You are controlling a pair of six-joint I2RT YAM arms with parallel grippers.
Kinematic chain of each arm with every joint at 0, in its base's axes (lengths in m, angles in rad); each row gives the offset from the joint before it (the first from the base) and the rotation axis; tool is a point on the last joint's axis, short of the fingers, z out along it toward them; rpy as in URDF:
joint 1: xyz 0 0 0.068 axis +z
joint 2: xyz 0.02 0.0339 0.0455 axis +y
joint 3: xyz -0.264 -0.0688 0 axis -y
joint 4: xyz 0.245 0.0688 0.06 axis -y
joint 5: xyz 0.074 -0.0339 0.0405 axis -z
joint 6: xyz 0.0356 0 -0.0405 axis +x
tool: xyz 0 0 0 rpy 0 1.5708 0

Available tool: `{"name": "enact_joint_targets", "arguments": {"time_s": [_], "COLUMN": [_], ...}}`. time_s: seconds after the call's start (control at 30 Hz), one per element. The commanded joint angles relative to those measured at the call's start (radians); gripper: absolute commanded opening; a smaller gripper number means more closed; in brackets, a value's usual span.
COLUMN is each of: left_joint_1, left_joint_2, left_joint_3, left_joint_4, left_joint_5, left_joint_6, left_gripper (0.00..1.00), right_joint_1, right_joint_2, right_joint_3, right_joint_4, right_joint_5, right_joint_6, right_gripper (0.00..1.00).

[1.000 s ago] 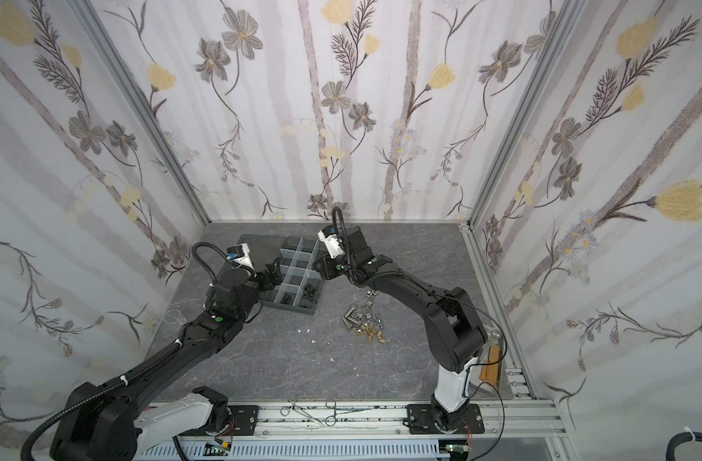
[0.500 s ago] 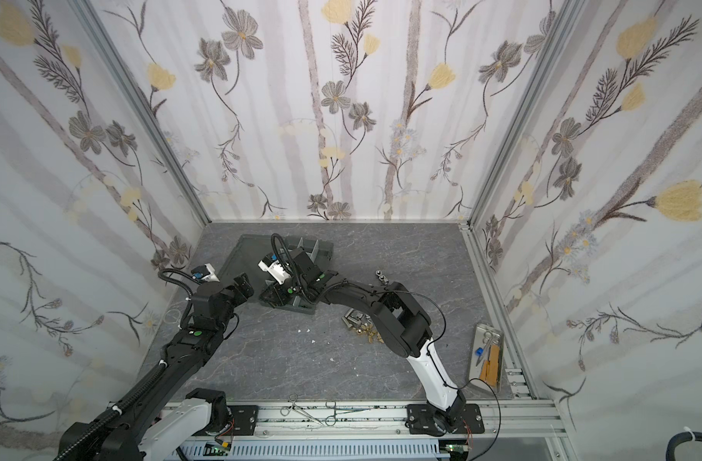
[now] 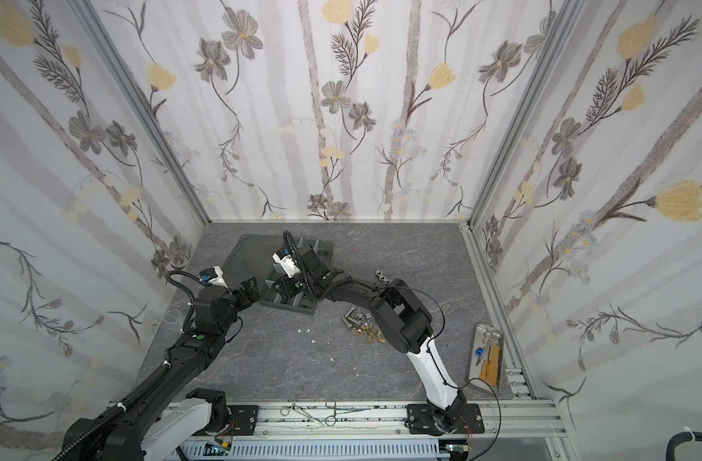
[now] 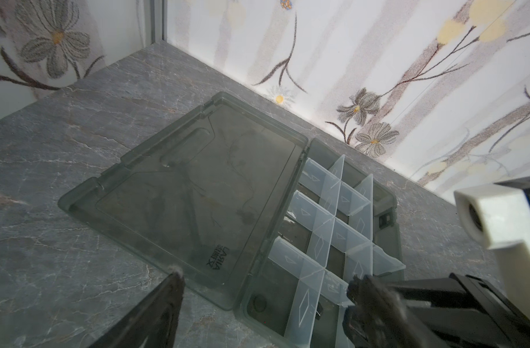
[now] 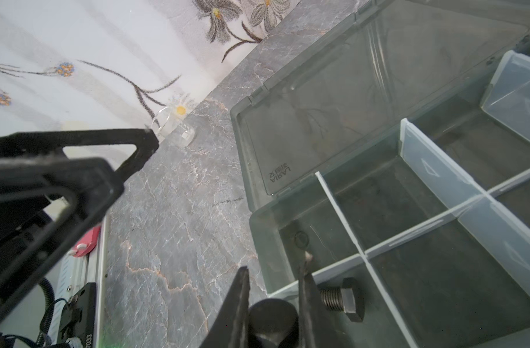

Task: Sort the screws and nuts into containers
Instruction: Place the screw into the container, then move the screw to the center of the table.

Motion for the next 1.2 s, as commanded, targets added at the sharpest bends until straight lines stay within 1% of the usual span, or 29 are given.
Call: {"name": "enact_joint_targets", "arguments": {"time_s": [0.0,0.1,0.13,0.17,0.2,0.27,0.3,0.37,0.43,0.53,0.57,0.6,0.67,0.7,0.77,0.87,0.97,1.0,1.07,1.17], "left_joint_1": [0.000,0.000,0.000,0.000,0.000,0.000,0.000,0.000,0.000,-0.007,-0.015,-0.038,-0.106,-0.148,-0.229,-0.314,-0.363,-0.372,-0.402,-0.431], "left_joint_2": [0.007,0.014,0.017,0.020,0.025,0.038,0.048,0.072,0.102,0.134,0.139,0.143,0.159,0.174,0.213,0.297,0.397,0.417,0.470,0.529], "left_joint_3": [-0.010,-0.004,-0.003,0.000,0.004,0.010,0.015,0.029,0.050,0.081,0.093,0.114,0.163,0.188,0.236,0.290,0.338,0.349,0.387,0.431], "left_joint_4": [0.100,0.108,0.113,0.120,0.126,0.146,0.156,0.173,0.201,0.253,0.268,0.279,0.272,0.278,0.269,0.262,0.247,0.242,0.229,0.217], "left_joint_5": [0.028,0.042,0.050,0.060,0.072,0.091,0.097,0.114,0.155,0.215,0.231,0.242,0.248,0.270,0.299,0.384,0.418,0.425,0.412,0.411], "left_joint_6": [-0.026,-0.026,-0.026,-0.026,-0.027,-0.029,-0.030,-0.034,-0.038,-0.035,-0.024,0.003,0.084,0.139,0.227,0.319,0.362,0.372,0.390,0.406], "left_gripper": [0.92,0.91,0.91,0.92,0.92,0.92,0.92,0.92,0.93,0.97,1.00,1.00,1.00,1.00,1.00,1.00,1.00,1.00,1.00,1.00], "right_joint_1": [-0.006,-0.006,-0.006,-0.008,-0.007,-0.010,-0.009,-0.012,-0.017,-0.019,-0.054,-0.071,-0.117,-0.151,-0.222,-0.335,-0.440,-0.462,-0.539,-0.617], "right_joint_2": [0.016,0.020,0.017,0.013,0.008,-0.013,-0.034,-0.076,-0.120,-0.181,-0.209,-0.250,-0.342,-0.393,-0.470,-0.557,-0.594,-0.595,-0.575,-0.528], "right_joint_3": [0.001,-0.001,-0.005,-0.008,-0.012,-0.022,-0.033,-0.065,-0.091,-0.121,-0.143,-0.184,-0.283,-0.340,-0.423,-0.490,-0.532,-0.539,-0.552,-0.551], "right_joint_4": [0.044,0.047,0.047,0.048,0.048,0.049,0.054,0.081,0.090,0.074,0.074,0.096,0.158,0.189,0.199,0.072,-0.075,-0.103,-0.190,-0.283], "right_joint_5": [0.065,0.073,0.080,0.085,0.074,0.061,0.062,0.051,0.052,0.041,0.054,0.079,0.109,0.113,0.139,0.223,0.321,0.345,0.388,0.385], "right_joint_6": [0.022,0.013,0.010,0.006,-0.001,-0.010,-0.011,-0.021,-0.038,-0.061,-0.060,-0.050,-0.014,0.006,0.038,0.040,0.005,-0.004,-0.023,-0.026], "right_gripper": [0.12,0.12,0.16,0.25,0.30,0.33,0.36,0.48,0.53,0.55,0.55,0.55,0.56,0.56,0.58,0.57,0.59,0.59,0.59,0.58]}}
